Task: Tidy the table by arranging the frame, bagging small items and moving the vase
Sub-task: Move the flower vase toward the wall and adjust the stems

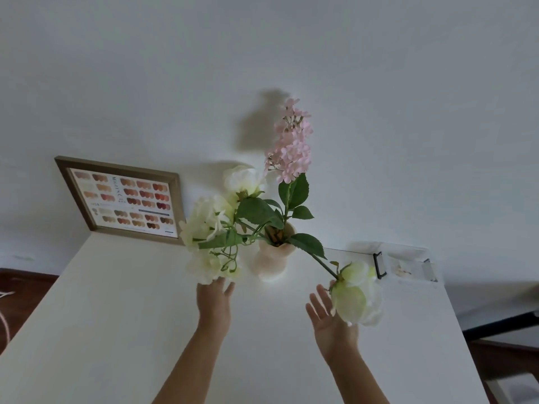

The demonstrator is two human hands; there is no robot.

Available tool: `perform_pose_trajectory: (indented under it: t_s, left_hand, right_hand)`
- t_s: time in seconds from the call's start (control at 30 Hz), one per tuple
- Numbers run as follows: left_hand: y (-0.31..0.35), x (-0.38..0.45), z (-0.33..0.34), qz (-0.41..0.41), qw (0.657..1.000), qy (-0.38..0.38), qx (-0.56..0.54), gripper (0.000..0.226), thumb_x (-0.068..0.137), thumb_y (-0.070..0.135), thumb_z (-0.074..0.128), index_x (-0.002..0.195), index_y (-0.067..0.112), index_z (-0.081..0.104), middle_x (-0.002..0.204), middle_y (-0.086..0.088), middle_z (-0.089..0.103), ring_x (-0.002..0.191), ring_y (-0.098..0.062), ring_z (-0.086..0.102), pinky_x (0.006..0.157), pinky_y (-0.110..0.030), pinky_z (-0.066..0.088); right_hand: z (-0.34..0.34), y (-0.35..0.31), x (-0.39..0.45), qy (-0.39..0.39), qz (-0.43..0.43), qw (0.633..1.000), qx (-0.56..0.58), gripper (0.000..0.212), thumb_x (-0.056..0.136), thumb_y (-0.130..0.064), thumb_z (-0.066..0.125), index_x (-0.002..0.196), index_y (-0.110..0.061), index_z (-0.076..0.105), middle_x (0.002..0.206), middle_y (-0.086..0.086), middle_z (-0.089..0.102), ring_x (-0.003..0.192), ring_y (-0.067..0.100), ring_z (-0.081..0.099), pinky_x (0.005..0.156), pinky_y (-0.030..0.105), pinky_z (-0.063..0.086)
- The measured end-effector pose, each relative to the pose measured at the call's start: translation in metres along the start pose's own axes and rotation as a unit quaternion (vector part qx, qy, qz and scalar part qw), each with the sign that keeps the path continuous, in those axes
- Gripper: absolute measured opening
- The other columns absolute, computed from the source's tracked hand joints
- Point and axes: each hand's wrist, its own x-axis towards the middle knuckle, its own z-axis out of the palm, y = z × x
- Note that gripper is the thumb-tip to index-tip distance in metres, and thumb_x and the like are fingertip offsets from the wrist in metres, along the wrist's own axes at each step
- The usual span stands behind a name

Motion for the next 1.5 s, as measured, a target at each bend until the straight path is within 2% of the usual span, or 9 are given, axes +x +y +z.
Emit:
perform_pose_trajectory:
  t_s: [0.2, 0.47, 0.63, 0.8, 0.93, 1.13, 1.23, 1.33, 1.5]
  left_hand:
    - [0.059, -0.038, 0.012, 0.161, 0.974, -0.13, -0.095, 0.057, 0.088, 0.066, 0.024, 0.137, 0.04, 0.037, 0.146, 0.005, 0.044, 0.132, -0.02, 0.046, 0.109, -0.046, 0.035]
    - [0.083, -0.058, 0.068, 0.202, 0.967, -0.111, 0.111, 0.06, 0.074, 0.074, 0.047, 0.13, 0.057, 0.034, 0.157, 0.012, 0.019, 0.141, -0.01, 0.024, 0.117, -0.046, 0.02]
    - [0.074, -0.051, 0.086, 0.224, 0.947, -0.119, 0.195, 0.063, 0.074, 0.063, 0.054, 0.132, 0.054, 0.033, 0.159, 0.011, 0.005, 0.144, -0.013, 0.016, 0.109, -0.034, 0.026]
    - [0.062, -0.041, 0.082, 0.25, 0.927, -0.112, 0.254, 0.073, 0.076, 0.058, 0.056, 0.14, 0.047, 0.022, 0.158, 0.011, 0.0, 0.145, -0.014, 0.016, 0.112, -0.036, 0.028]
    - [0.064, -0.037, 0.077, 0.26, 0.946, -0.052, 0.185, 0.091, 0.066, 0.071, 0.06, 0.14, 0.051, 0.01, 0.157, 0.009, 0.003, 0.145, -0.019, 0.017, 0.111, -0.041, 0.029]
    - [0.082, -0.016, 0.082, 0.221, 0.945, -0.052, 0.235, 0.11, 0.05, 0.088, 0.05, 0.141, 0.048, 0.004, 0.16, 0.004, 0.001, 0.147, -0.022, 0.007, 0.115, -0.044, 0.016]
    - [0.097, 0.002, 0.086, 0.209, 0.907, -0.08, 0.357, 0.122, 0.038, 0.1, 0.035, 0.142, 0.045, 0.006, 0.159, -0.001, 0.015, 0.146, -0.027, 0.012, 0.116, -0.062, 0.009]
    - [0.11, 0.017, 0.096, 0.205, 0.868, -0.097, 0.442, 0.12, 0.041, 0.1, 0.024, 0.144, 0.039, 0.008, 0.153, -0.005, 0.033, 0.141, -0.031, 0.029, 0.115, -0.064, 0.001]
    - [0.116, 0.029, 0.11, 0.185, 0.853, -0.136, 0.469, 0.099, 0.061, 0.088, 0.028, 0.144, 0.036, 0.012, 0.143, -0.003, 0.048, 0.134, -0.031, 0.039, 0.115, -0.062, 0.001]
  right_hand:
    - [0.026, -0.05, -0.045, -0.044, -0.162, 0.984, 0.054, 0.058, 0.084, -0.071, 0.036, 0.113, -0.03, 0.066, 0.118, -0.001, 0.069, 0.105, 0.019, 0.066, 0.094, 0.037, 0.051]
    - [0.097, -0.052, -0.062, -0.089, -0.316, 0.906, -0.267, 0.052, 0.086, -0.063, 0.043, 0.135, -0.055, 0.03, 0.145, -0.023, 0.033, 0.131, 0.001, 0.036, 0.101, 0.029, 0.035]
    - [0.107, -0.034, -0.043, -0.079, -0.371, 0.8, -0.465, 0.053, 0.099, -0.042, 0.033, 0.148, -0.033, 0.017, 0.159, -0.004, 0.015, 0.145, 0.011, 0.017, 0.111, 0.027, 0.023]
    - [0.097, -0.041, -0.034, -0.096, -0.341, 0.774, -0.525, 0.065, 0.092, -0.06, 0.02, 0.148, -0.026, 0.021, 0.16, 0.0, 0.001, 0.148, 0.017, 0.006, 0.118, 0.043, 0.019]
    - [0.115, -0.079, -0.024, -0.058, -0.371, 0.798, -0.472, 0.05, 0.096, -0.052, 0.032, 0.127, -0.023, 0.057, 0.144, -0.001, 0.045, 0.135, 0.014, 0.039, 0.106, 0.029, 0.033]
    - [0.165, -0.109, -0.001, -0.136, -0.322, 0.709, -0.612, 0.032, 0.088, -0.032, 0.062, 0.117, -0.018, 0.064, 0.111, 0.002, 0.067, 0.104, 0.017, 0.059, 0.091, 0.031, 0.047]
    - [0.177, -0.099, 0.0, -0.18, -0.337, 0.71, -0.591, 0.006, 0.081, -0.031, 0.07, 0.081, -0.028, 0.065, 0.083, -0.007, 0.068, 0.08, 0.009, 0.061, 0.071, 0.022, 0.043]
    - [0.173, -0.093, 0.004, -0.159, -0.356, 0.738, -0.551, 0.022, 0.081, -0.026, 0.07, 0.063, -0.036, 0.061, 0.066, -0.015, 0.065, 0.076, 0.015, 0.063, 0.071, 0.028, 0.044]
    - [0.159, -0.087, 0.014, -0.106, -0.36, 0.759, -0.532, 0.016, 0.084, -0.025, 0.067, 0.075, -0.012, 0.07, 0.066, -0.012, 0.065, 0.073, 0.019, 0.063, 0.063, 0.02, 0.044]
